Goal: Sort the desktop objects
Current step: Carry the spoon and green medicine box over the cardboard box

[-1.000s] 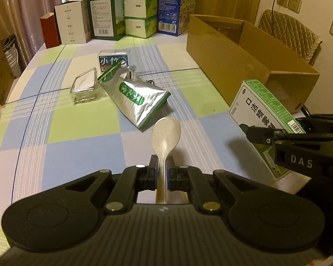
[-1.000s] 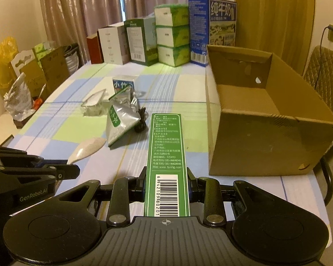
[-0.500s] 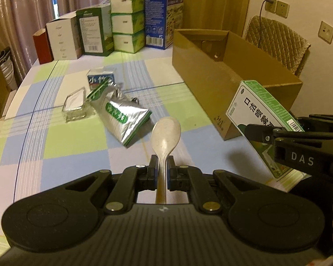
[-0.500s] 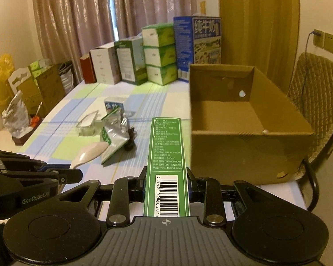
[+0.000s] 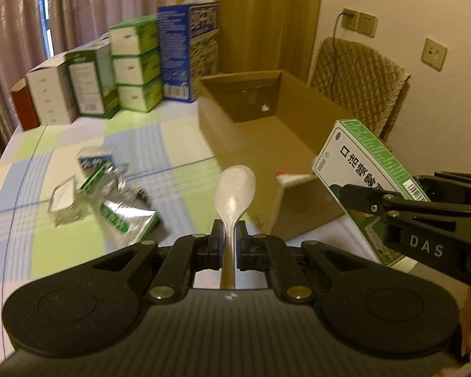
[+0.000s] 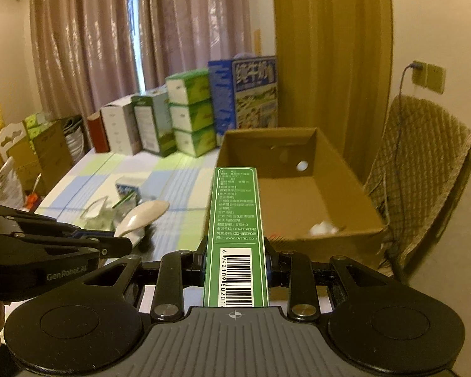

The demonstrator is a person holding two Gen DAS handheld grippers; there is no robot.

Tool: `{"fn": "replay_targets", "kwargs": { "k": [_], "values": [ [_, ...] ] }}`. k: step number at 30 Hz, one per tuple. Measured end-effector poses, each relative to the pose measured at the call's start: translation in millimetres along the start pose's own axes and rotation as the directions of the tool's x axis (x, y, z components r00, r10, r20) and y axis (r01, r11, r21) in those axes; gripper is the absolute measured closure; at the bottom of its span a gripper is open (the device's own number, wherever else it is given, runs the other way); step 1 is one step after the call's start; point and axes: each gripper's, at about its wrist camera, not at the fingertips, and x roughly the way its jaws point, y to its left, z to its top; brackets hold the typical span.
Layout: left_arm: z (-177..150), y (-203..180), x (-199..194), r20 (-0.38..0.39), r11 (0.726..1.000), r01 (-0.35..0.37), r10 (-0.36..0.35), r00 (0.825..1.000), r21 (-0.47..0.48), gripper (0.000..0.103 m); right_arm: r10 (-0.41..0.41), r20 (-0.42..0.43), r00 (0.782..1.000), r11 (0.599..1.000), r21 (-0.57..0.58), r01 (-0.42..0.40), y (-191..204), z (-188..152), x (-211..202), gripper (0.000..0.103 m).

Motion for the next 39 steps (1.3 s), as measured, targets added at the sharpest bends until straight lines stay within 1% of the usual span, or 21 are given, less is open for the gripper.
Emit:
{"fn": "replay_targets", "kwargs": {
  "k": [5, 11, 17, 24, 30, 33, 36, 38, 39],
  "values": [
    [24.1, -21.4, 11.8, 0.012, 0.999, 0.027, -0.028, 1.000, 0.033, 0.099, -0.029, 0.031, 0.999, 1.000, -0.008, 0.029, -22.5, 20.1, 3.0, 0.075],
    [54.5, -41.2, 33.3, 0.027, 0.997, 0.057, -0.058, 0.998, 0.052, 0.099, -0.067, 0.056, 0.996, 0.997, -0.018, 0.069, -52.3, 46.7, 23.3, 0.075],
    [81.4, -54.1, 65.7, 0.020, 0.995, 0.087, -0.088, 0.996, 0.049, 0.099, -0.067, 0.022, 0.998, 0.998, 0.021, 0.066, -82.0, 62.6, 58.2, 0.075],
    [104.7, -56.0, 109.6, 0.008, 0.993, 0.111, -0.112, 0.994, 0.025, 0.099, -0.082, -0.014, 0.997, 0.996, 0.017, 0.082, -101.3, 70.6, 96.2, 0.075],
    [112.0, -51.0, 143.1, -0.018, 0.991, 0.131, -0.131, 0.991, -0.002, 0.099, -0.092, -0.050, 0.994, 0.995, 0.027, 0.094, -110.3, 66.6, 123.9, 0.075],
    [112.8, -49.3, 153.7, -0.014, 0.990, 0.138, -0.138, 0.990, 0.001, 0.098, -0.091, -0.064, 0.994, 0.995, 0.030, 0.094, -111.6, 63.8, 132.3, 0.075],
    [111.8, -45.6, 159.5, -0.007, 0.992, 0.128, -0.128, 0.992, -0.004, 0.097, -0.091, -0.075, 0.993, 0.995, 0.031, 0.094, -112.5, 59.5, 138.7, 0.075],
    [110.3, -41.3, 160.1, 0.003, 0.992, 0.125, -0.125, 0.992, -0.020, 0.085, -0.090, -0.082, 0.993, 0.995, 0.030, 0.093, -112.4, 56.9, 141.9, 0.075],
    [109.2, -38.7, 159.9, 0.005, 0.991, 0.129, -0.129, 0.992, -0.027, 0.084, -0.090, -0.085, 0.992, 0.995, 0.030, 0.093, -111.8, 56.2, 143.3, 0.075]
  ]
}}
